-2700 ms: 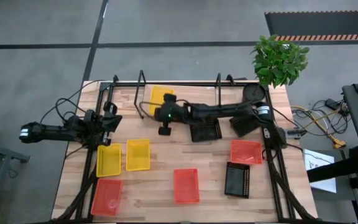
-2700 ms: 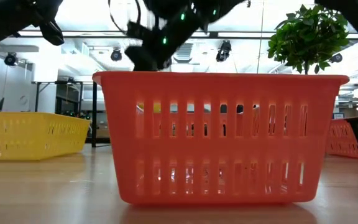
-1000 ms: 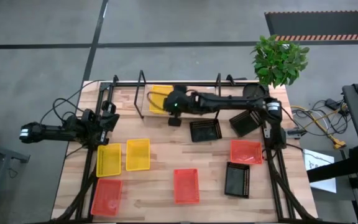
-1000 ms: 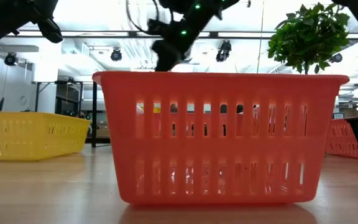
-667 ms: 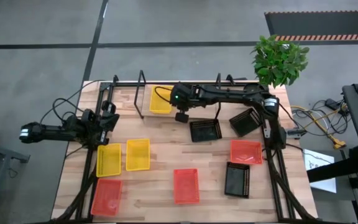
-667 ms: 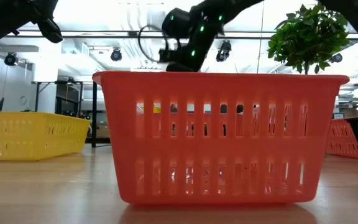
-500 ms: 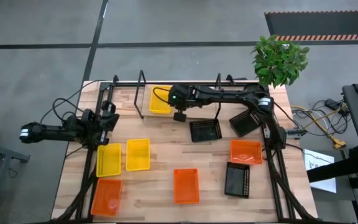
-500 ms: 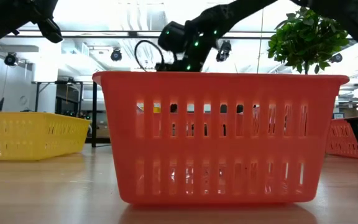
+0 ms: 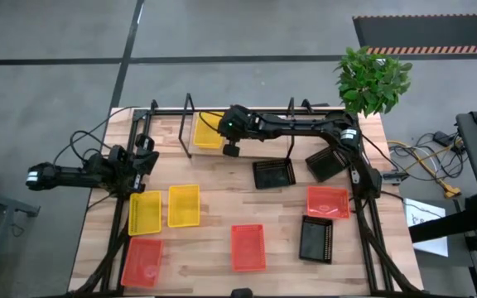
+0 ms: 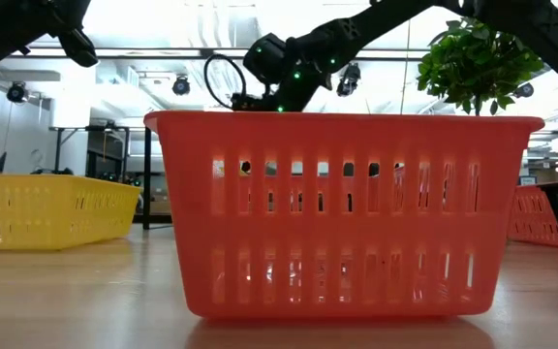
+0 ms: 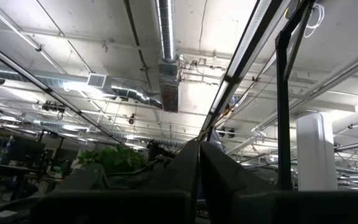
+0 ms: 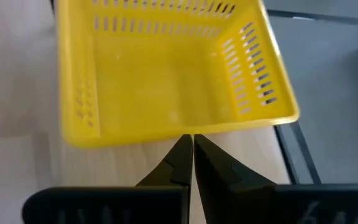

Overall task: Stack baskets on shelf by color
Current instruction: Put the right yellow bin on the shelf

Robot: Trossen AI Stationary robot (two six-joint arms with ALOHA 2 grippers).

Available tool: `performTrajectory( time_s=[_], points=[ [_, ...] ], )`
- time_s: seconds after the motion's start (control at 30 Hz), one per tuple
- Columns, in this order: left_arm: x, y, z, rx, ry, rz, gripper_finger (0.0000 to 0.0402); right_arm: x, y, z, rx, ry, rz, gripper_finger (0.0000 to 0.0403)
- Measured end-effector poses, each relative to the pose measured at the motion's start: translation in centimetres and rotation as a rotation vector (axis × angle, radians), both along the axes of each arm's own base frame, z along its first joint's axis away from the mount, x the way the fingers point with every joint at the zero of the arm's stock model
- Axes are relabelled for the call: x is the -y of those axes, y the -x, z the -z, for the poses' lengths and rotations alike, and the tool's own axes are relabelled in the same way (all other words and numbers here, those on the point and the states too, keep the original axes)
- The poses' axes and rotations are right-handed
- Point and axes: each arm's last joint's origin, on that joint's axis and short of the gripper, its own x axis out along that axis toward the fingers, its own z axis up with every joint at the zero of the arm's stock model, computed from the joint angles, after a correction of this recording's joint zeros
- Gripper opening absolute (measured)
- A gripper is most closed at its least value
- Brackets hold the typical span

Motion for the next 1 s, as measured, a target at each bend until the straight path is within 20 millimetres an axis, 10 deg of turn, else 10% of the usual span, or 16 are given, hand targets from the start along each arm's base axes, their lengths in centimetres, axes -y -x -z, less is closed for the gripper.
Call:
performTrajectory(
  time_s=[0.6,1.0],
  points=[
    [0.0,0.0,0.0,-0.003,0.001,-0.001,0.0,0.3,1.0,-2.3,0.023,0.044,0.072,0.0008],
    [-0.1,0.0,0.0,-0.002,-0.01,-0.031,0.0,1.3,-0.1,1.6,0.009,-0.06,0.066,0.0008]
  ],
)
